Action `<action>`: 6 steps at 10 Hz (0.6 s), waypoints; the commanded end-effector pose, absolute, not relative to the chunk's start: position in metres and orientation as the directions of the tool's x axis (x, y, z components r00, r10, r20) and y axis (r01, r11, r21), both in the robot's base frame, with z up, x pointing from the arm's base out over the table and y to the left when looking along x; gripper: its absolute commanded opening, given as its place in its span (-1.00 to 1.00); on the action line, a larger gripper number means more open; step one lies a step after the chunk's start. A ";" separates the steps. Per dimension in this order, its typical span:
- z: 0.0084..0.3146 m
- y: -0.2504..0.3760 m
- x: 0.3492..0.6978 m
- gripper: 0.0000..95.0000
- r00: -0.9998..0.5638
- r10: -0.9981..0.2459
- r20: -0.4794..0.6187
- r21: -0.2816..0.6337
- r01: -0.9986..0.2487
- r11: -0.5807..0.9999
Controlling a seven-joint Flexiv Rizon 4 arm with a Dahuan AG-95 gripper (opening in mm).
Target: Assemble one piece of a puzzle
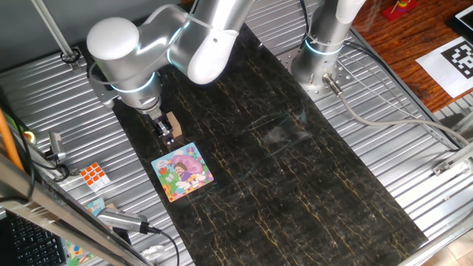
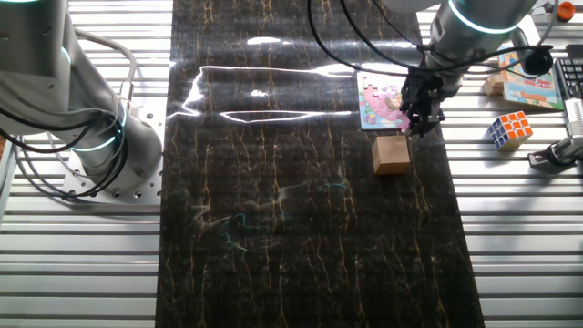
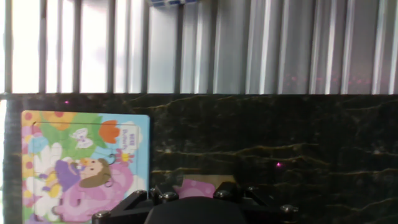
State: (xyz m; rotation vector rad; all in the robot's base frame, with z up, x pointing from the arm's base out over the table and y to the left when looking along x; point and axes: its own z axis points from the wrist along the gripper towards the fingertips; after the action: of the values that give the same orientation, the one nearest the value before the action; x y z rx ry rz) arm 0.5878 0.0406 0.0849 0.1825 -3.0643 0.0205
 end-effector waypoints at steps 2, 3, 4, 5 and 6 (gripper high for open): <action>0.085 0.041 0.588 -0.20 -0.986 -0.152 0.067 -0.011 -0.153 0.988; 0.085 0.041 0.588 -0.20 -0.984 -0.169 0.064 -0.006 -0.169 0.986; 0.085 0.041 0.588 -0.20 -0.980 -0.187 0.062 -0.002 -0.188 0.982; 0.085 0.041 0.588 -0.20 -0.974 -0.218 0.062 0.004 -0.218 0.976; 0.085 0.041 0.588 -0.20 -0.969 -0.238 0.061 0.006 -0.238 0.971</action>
State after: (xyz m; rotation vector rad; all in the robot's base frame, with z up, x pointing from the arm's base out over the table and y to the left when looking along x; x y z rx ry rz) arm 0.5870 0.0401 0.0849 0.3551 -3.0599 0.0049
